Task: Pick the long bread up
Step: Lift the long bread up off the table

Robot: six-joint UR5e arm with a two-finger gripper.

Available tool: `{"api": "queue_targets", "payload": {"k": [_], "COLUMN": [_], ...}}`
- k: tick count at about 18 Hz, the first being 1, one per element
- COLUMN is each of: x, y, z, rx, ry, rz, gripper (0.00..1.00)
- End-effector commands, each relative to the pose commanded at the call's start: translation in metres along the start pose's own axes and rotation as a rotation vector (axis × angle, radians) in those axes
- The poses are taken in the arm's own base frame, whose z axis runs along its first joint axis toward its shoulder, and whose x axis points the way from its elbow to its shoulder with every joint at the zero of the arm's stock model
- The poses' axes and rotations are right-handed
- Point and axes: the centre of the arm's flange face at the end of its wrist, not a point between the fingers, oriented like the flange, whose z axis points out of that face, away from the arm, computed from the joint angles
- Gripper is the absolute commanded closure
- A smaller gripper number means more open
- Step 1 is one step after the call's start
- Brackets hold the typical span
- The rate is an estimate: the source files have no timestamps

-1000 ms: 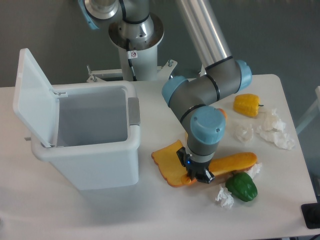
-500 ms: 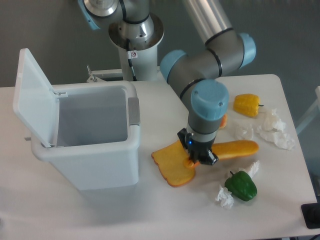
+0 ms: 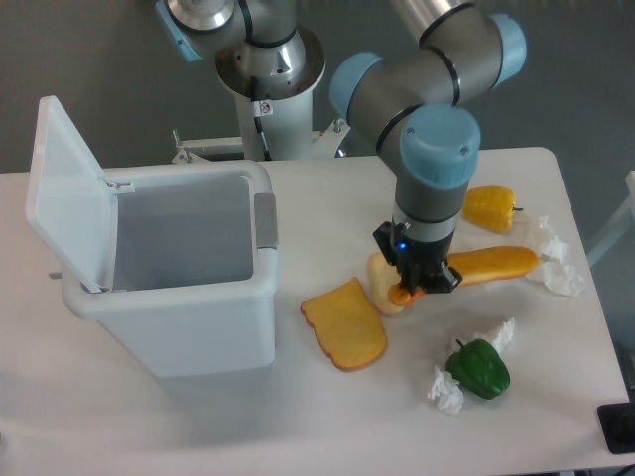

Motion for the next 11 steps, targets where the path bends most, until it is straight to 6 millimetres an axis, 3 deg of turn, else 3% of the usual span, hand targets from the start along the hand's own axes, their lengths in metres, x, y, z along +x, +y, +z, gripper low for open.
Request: {"api": "queue_targets", "payload": {"k": [11], "x": [-0.0060], "y": [0.0048], "z": [-0.0100], "rx": [0.006], "ry": [-0.002], "rz": [0.020], "gripper": [0.98]}}
